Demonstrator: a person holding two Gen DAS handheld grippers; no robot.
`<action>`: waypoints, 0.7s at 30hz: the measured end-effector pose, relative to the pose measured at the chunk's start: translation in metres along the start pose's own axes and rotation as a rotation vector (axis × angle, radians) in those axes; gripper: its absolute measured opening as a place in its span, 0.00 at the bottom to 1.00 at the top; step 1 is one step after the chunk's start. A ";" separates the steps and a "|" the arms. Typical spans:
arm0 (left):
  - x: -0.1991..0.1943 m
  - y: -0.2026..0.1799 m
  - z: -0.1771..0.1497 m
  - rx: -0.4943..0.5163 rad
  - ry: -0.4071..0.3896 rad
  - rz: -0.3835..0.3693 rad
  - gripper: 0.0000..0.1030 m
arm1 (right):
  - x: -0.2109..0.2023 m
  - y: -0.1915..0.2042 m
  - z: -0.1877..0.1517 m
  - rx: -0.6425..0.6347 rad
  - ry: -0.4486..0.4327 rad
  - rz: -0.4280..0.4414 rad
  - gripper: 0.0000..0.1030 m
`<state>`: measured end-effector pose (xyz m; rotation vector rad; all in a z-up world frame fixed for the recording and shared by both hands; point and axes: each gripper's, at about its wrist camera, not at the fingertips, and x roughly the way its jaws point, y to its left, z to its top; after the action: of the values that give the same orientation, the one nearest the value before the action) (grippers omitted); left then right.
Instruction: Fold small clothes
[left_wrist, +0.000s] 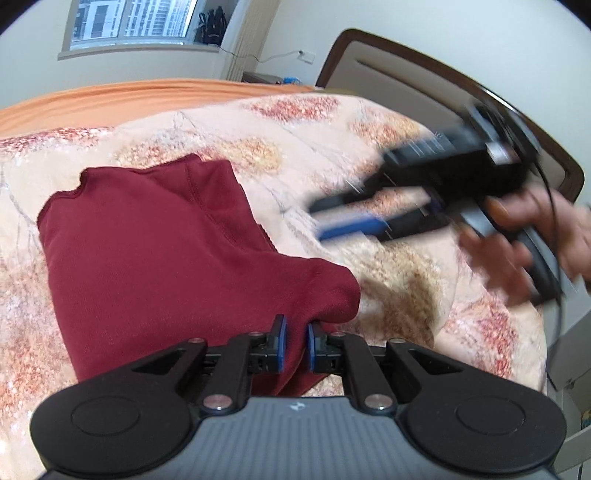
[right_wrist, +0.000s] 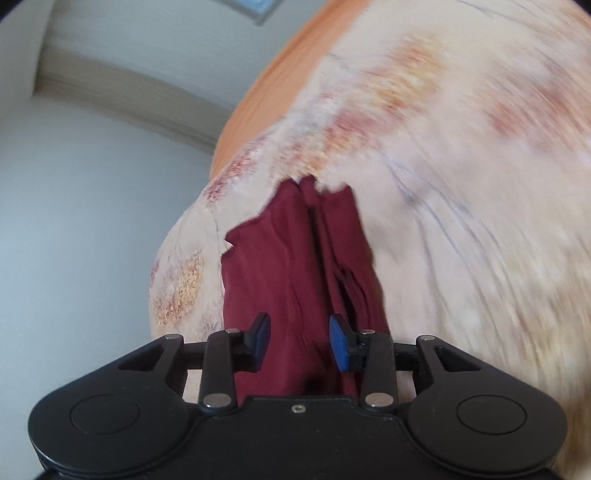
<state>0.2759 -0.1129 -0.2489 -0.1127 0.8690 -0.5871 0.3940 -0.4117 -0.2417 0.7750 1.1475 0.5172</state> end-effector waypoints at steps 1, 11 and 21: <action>-0.003 0.000 0.000 -0.002 -0.005 0.001 0.10 | -0.007 -0.008 -0.009 0.056 -0.002 0.009 0.38; -0.013 0.029 0.005 -0.281 -0.065 -0.071 0.10 | -0.002 -0.038 -0.066 0.436 -0.025 0.152 0.38; -0.012 0.033 0.005 -0.291 -0.067 -0.088 0.10 | 0.024 -0.038 -0.059 0.489 -0.025 0.199 0.30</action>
<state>0.2885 -0.0793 -0.2480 -0.4342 0.8835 -0.5323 0.3457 -0.4026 -0.2978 1.3236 1.1948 0.3909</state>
